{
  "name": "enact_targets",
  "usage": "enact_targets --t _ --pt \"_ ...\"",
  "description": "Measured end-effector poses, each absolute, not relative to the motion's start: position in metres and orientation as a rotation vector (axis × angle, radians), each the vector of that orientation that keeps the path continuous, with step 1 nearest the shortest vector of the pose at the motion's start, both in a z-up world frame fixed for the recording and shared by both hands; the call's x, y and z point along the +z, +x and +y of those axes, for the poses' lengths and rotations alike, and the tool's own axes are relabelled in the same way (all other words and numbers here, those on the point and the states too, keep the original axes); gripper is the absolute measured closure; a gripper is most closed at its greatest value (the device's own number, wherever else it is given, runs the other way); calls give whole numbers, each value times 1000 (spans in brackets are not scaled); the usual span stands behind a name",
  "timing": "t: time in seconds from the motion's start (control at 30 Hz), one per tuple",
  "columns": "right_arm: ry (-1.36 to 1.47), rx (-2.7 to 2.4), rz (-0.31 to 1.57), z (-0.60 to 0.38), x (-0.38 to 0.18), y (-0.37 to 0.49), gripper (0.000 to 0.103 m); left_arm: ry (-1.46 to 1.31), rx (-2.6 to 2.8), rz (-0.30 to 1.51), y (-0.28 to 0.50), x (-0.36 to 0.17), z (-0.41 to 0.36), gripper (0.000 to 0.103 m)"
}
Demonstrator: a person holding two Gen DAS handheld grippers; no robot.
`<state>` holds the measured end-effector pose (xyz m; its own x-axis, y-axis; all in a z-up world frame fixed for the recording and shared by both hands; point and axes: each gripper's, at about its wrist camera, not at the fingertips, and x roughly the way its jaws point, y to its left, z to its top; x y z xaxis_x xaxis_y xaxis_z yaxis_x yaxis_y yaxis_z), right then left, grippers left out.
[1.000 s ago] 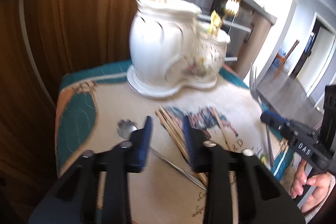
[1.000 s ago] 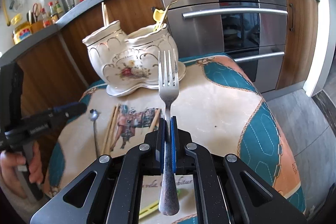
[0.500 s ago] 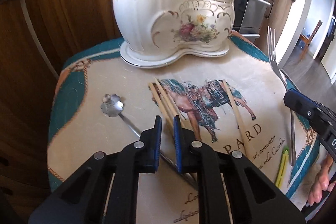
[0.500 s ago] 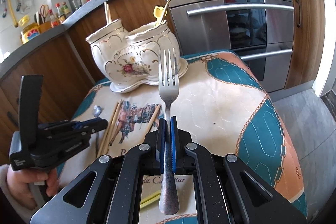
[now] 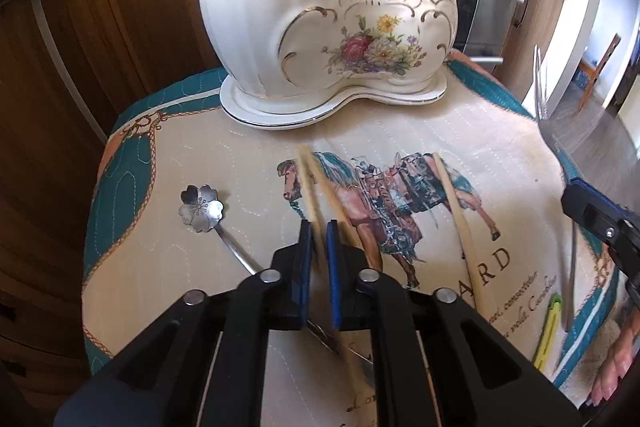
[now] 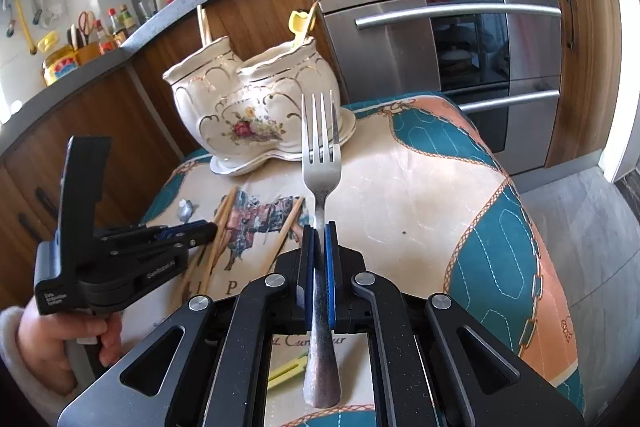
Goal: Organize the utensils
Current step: 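Grasp a wooden chopstick with the left tool while the right tool holds the silver fork up, then carry the fork over the smaller cup with right while left carries chopstick over larger cup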
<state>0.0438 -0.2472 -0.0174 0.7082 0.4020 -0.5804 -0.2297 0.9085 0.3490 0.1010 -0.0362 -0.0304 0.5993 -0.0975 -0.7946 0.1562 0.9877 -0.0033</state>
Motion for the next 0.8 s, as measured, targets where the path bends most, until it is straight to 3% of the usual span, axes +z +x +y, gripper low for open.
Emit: enact_targets --t 0.4,0.8 --pt "244 379 561 -240 4 29 97 -40 -275 703 62 12 -10 98" --pt "187 383 377 -215 72 68 97 -39 -333 411 66 107 9 98"
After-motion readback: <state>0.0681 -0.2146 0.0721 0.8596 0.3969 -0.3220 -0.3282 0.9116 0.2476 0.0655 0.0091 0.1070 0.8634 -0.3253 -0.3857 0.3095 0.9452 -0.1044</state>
